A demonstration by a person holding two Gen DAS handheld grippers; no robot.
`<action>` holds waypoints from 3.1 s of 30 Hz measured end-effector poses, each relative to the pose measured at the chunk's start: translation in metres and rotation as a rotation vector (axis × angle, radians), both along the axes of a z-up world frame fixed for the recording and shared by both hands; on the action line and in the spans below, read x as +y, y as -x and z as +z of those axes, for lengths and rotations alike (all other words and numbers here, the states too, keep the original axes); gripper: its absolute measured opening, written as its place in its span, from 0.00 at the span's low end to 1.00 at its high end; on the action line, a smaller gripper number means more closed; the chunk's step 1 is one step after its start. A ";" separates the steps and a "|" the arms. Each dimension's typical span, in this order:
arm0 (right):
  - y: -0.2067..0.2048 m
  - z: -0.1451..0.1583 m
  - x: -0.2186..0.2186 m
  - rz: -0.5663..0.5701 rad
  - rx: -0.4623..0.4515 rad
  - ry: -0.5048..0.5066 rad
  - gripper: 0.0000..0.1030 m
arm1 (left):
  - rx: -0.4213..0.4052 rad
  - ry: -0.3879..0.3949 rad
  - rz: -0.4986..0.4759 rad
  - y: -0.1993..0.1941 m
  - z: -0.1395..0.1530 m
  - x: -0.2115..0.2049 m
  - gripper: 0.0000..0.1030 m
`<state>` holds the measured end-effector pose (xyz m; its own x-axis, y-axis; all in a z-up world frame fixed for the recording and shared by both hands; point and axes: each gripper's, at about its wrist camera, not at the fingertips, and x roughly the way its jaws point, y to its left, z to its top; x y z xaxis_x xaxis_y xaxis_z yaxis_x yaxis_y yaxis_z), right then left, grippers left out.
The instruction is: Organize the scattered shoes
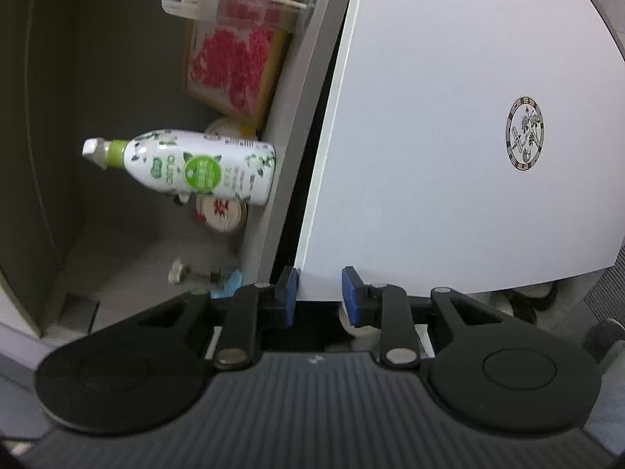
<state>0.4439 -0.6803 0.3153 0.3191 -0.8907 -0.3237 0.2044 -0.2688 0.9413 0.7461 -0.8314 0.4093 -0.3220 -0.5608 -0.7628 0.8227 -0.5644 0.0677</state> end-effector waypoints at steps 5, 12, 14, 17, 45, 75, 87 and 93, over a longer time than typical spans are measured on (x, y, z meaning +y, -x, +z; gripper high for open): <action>0.001 -0.010 -0.015 -0.062 -0.065 0.011 0.28 | 0.000 -0.013 0.020 -0.020 -0.001 -0.006 0.99; 0.006 -0.018 -0.040 -0.084 -0.109 0.024 0.29 | -0.005 -0.008 0.076 -0.045 0.002 -0.006 0.99; 0.007 -0.019 -0.052 -0.082 -0.112 0.030 0.28 | -0.002 -0.012 0.104 -0.050 0.003 -0.006 0.99; 0.009 -0.021 -0.067 -0.081 -0.120 0.038 0.29 | 0.007 -0.022 0.144 -0.054 0.004 -0.006 0.99; 0.129 0.024 -0.012 0.758 0.497 0.090 0.29 | 0.040 -0.037 0.707 0.111 0.000 0.123 0.99; 0.158 0.094 0.197 1.387 0.761 0.391 0.29 | 0.040 0.034 1.372 0.249 0.039 0.536 0.99; 0.201 0.075 0.189 1.662 0.805 0.646 0.29 | 0.080 -0.021 1.877 0.364 0.042 0.616 0.99; 0.238 0.059 0.195 1.610 0.785 0.559 0.29 | 0.046 0.016 1.792 0.396 0.045 0.640 1.00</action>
<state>0.2059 -0.4857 0.3739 0.7926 0.0314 -0.6090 0.2882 0.8608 0.4194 0.3504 -0.1914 0.4544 0.6070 -0.2215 -0.7632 0.3702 0.9286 0.0249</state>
